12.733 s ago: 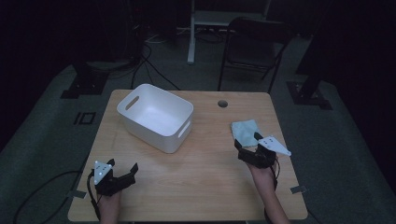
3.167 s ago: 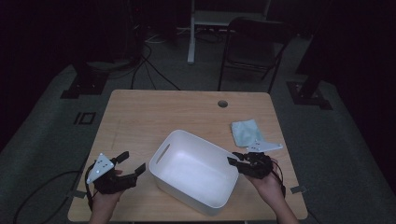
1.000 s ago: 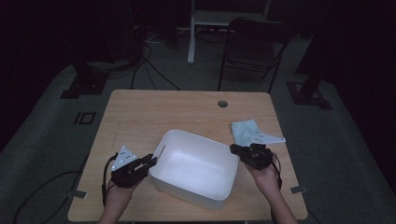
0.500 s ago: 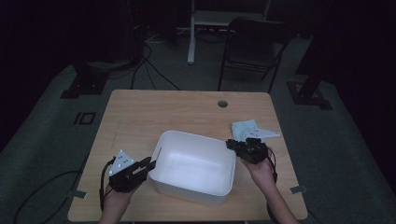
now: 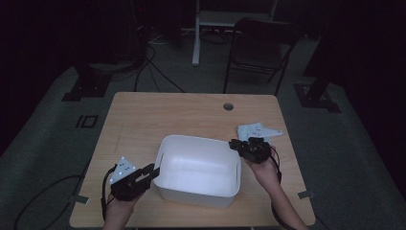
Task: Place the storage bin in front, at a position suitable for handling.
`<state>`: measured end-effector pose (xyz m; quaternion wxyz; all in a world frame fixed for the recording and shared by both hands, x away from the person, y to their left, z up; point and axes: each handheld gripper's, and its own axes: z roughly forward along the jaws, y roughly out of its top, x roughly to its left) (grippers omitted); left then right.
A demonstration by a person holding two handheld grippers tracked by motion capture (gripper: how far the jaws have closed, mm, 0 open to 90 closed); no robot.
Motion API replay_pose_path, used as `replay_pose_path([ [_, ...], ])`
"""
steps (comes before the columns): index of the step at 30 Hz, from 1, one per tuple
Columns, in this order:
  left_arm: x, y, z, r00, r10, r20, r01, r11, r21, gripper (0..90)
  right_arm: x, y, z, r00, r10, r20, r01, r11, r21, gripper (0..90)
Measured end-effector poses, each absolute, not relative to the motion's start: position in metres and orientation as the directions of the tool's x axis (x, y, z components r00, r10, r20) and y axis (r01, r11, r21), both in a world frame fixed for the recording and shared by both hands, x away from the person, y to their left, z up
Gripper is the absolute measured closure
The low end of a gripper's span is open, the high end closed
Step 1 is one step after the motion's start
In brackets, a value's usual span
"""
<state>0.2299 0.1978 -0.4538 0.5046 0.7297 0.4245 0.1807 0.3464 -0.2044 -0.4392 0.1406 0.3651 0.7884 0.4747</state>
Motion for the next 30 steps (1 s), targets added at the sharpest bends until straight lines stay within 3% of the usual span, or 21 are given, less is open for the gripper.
replay_pose_path([
  [3,0.235,0.201,-0.454,0.569,0.802,-0.184,0.441,-0.108,0.891,65.9,0.345,-0.205,-0.438,-0.675,0.728,0.119,0.447,0.276,0.851,68.0],
  [5,0.241,0.204,-0.453,0.555,0.809,-0.194,0.441,-0.089,0.893,61.0,0.342,-0.207,-0.436,-0.665,0.736,0.129,0.444,0.25,0.861,65.2],
  [12,0.269,0.21,-0.45,0.555,0.803,-0.217,0.444,-0.065,0.894,57.0,0.322,-0.219,-0.431,-0.625,0.756,0.196,0.473,0.167,0.865,55.2],
  [18,0.294,0.203,-0.454,0.567,0.8,-0.198,0.452,-0.1,0.886,52.9,0.302,-0.221,-0.438,-0.618,0.753,0.225,0.499,0.155,0.853,51.3],
  [30,0.331,0.192,-0.454,0.583,0.794,-0.173,0.456,-0.144,0.879,54.4,0.283,-0.218,-0.447,-0.611,0.754,0.242,0.522,0.153,0.839,50.7],
])
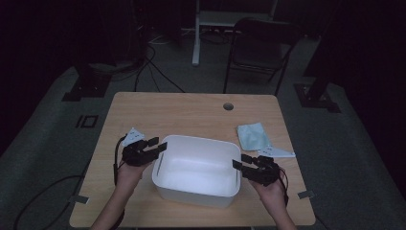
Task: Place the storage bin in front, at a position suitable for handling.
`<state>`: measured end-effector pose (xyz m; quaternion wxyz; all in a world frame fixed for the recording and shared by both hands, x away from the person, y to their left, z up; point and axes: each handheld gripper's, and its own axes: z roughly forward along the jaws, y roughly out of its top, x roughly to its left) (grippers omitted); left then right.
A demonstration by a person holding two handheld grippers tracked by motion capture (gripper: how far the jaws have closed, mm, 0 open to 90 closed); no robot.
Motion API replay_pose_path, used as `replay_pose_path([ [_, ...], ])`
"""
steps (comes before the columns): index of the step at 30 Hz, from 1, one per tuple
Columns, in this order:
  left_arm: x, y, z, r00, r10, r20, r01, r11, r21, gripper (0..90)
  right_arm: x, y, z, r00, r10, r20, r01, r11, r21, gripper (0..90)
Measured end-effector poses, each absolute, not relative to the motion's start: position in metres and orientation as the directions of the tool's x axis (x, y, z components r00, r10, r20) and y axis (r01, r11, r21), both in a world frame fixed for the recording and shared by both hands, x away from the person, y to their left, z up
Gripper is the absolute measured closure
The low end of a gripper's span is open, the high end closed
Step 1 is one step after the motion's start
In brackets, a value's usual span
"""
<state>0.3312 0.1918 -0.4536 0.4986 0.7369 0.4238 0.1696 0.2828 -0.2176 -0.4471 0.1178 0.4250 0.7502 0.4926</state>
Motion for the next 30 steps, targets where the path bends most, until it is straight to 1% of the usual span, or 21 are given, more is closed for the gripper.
replay_pose_path([
  [3,0.339,0.19,-0.453,0.59,0.79,-0.168,0.455,-0.153,0.877,54.6,0.282,-0.218,-0.448,-0.62,0.75,0.231,0.511,0.162,0.844,51.2],
  [7,0.349,0.186,-0.455,0.608,0.775,-0.17,0.46,-0.169,0.872,59.7,0.283,-0.219,-0.449,-0.621,0.746,0.241,0.517,0.159,0.841,51.4],
  [9,0.351,0.185,-0.455,0.61,0.774,-0.169,0.458,-0.171,0.872,61.1,0.282,-0.218,-0.449,-0.62,0.749,0.232,0.515,0.166,0.841,54.2],
  [10,0.355,0.184,-0.455,0.613,0.768,-0.184,0.466,-0.164,0.869,62.6,0.282,-0.217,-0.448,-0.617,0.756,0.217,0.512,0.176,0.841,55.0],
  [12,0.358,0.182,-0.455,0.624,0.761,-0.18,0.466,-0.178,0.867,64.9,0.281,-0.218,-0.448,-0.615,0.755,0.227,0.517,0.169,0.839,55.8],
  [13,0.358,0.181,-0.455,0.63,0.757,-0.175,0.463,-0.185,0.867,67.6,0.282,-0.218,-0.448,-0.613,0.754,0.234,0.521,0.163,0.838,55.9],
  [14,0.358,0.181,-0.455,0.63,0.757,-0.175,0.463,-0.185,0.867,67.8,0.282,-0.219,-0.449,-0.613,0.753,0.237,0.522,0.161,0.837,55.9],
  [15,0.359,0.178,-0.454,0.644,0.744,-0.176,0.462,-0.195,0.865,71.4,0.282,-0.219,-0.449,-0.614,0.753,0.237,0.522,0.162,0.838,56.1],
  [16,0.358,0.177,-0.454,0.643,0.748,-0.165,0.457,-0.202,0.866,73.4,0.282,-0.219,-0.448,-0.615,0.753,0.236,0.522,0.163,0.837,56.2],
  [17,0.357,0.177,-0.454,0.641,0.751,-0.159,0.452,-0.202,0.869,73.5,0.282,-0.219,-0.448,-0.616,0.752,0.236,0.52,0.164,0.838,56.2],
  [18,0.356,0.177,-0.453,0.64,0.75,-0.165,0.451,-0.192,0.872,76.6,0.282,-0.219,-0.449,-0.616,0.751,0.237,0.52,0.162,0.838,56.5],
  [23,0.346,0.181,-0.452,0.614,0.77,-0.174,0.439,-0.15,0.886,79.4,0.284,-0.22,-0.448,-0.614,0.753,0.236,0.518,0.16,0.84,58.5],
  [30,0.333,0.183,-0.45,0.613,0.78,-0.126,0.425,-0.191,0.885,80.0,0.29,-0.218,-0.447,-0.607,0.762,0.228,0.521,0.164,0.838,62.4],
])
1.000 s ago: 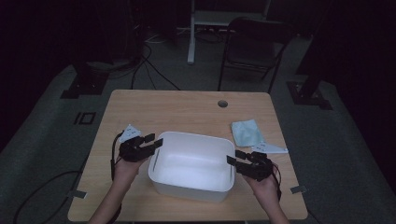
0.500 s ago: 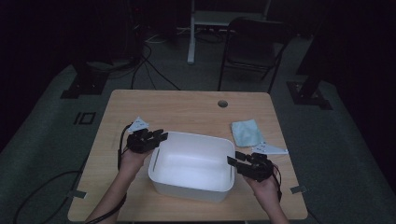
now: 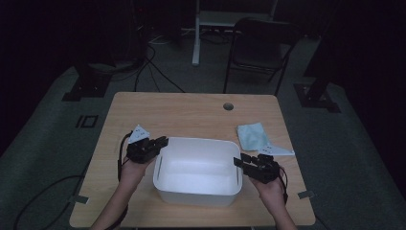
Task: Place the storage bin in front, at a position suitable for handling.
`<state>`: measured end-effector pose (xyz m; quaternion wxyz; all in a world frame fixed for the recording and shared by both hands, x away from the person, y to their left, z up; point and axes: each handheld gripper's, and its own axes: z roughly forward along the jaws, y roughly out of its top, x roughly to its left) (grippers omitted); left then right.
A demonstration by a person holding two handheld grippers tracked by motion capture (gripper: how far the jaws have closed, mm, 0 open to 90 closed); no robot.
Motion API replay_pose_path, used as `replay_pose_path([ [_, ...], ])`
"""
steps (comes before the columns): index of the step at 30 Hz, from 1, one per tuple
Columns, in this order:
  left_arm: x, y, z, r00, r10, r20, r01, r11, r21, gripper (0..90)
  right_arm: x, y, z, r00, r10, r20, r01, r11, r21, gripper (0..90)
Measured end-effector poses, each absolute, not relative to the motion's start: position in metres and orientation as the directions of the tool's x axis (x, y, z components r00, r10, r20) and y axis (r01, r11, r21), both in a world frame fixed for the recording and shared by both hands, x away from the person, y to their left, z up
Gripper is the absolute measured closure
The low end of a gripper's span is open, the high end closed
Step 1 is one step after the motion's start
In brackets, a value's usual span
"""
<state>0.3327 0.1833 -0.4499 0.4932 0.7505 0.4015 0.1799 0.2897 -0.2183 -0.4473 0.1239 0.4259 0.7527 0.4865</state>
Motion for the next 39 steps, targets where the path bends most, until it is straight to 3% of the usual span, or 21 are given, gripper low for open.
replay_pose_path([
  [24,0.303,0.182,-0.448,0.56,0.824,-0.091,0.437,-0.201,0.877,76.5,0.321,-0.212,-0.447,-0.58,0.777,0.244,0.535,0.137,0.834,72.7],
  [29,0.312,0.178,-0.453,0.554,0.829,-0.076,0.445,-0.217,0.869,73.9,0.319,-0.215,-0.448,-0.581,0.768,0.271,0.541,0.115,0.833,72.1],
  [39,0.319,0.177,-0.46,0.58,0.805,-0.129,0.446,-0.181,0.877,76.5,0.309,-0.218,-0.443,-0.6,0.748,0.285,0.539,0.115,0.834,60.9],
])
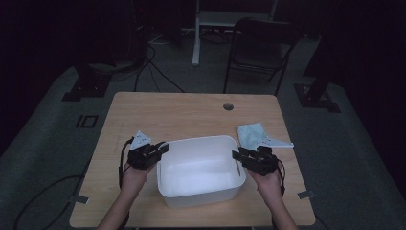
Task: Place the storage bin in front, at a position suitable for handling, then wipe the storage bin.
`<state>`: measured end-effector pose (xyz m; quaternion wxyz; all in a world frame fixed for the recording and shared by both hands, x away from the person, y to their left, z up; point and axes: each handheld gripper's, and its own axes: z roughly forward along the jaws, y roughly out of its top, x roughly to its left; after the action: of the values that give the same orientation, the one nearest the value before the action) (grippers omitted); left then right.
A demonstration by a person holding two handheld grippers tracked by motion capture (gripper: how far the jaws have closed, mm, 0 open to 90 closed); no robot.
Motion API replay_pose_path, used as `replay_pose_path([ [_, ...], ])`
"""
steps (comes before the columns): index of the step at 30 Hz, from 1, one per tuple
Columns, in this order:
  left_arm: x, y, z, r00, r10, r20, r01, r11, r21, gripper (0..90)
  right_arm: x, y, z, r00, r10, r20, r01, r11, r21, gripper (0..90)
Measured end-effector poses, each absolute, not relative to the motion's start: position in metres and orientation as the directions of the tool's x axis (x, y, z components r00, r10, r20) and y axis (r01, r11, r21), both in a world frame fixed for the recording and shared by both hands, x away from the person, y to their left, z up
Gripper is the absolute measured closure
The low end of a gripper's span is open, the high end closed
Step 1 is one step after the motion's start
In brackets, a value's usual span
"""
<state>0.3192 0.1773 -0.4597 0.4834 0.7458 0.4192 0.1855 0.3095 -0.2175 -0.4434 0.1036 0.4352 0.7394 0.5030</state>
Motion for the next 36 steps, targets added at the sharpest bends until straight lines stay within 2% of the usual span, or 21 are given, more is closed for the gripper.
replay_pose_path([
  [7,0.317,0.178,-0.461,0.577,0.805,-0.138,0.436,-0.161,0.885,76.6,0.306,-0.218,-0.444,-0.602,0.745,0.288,0.542,0.117,0.832,58.6],
  [10,0.317,0.177,-0.46,0.582,0.806,-0.11,0.432,-0.192,0.881,76.8,0.305,-0.218,-0.445,-0.601,0.743,0.294,0.549,0.116,0.828,58.5],
  [20,0.317,0.179,-0.462,0.581,0.801,-0.143,0.431,-0.154,0.889,76.5,0.307,-0.238,-0.438,-0.589,0.748,0.306,0.539,0.081,0.839,53.9],
  [26,0.317,0.18,-0.463,0.581,0.8,-0.152,0.432,-0.145,0.89,76.3,0.324,-0.262,-0.439,-0.554,0.775,0.304,0.555,0.072,0.829,51.5],
  [36,0.317,0.18,-0.463,0.58,0.801,-0.151,0.433,-0.145,0.89,76.2,0.367,-0.29,-0.457,-0.445,0.865,0.231,0.546,0.057,0.836,48.0],
])
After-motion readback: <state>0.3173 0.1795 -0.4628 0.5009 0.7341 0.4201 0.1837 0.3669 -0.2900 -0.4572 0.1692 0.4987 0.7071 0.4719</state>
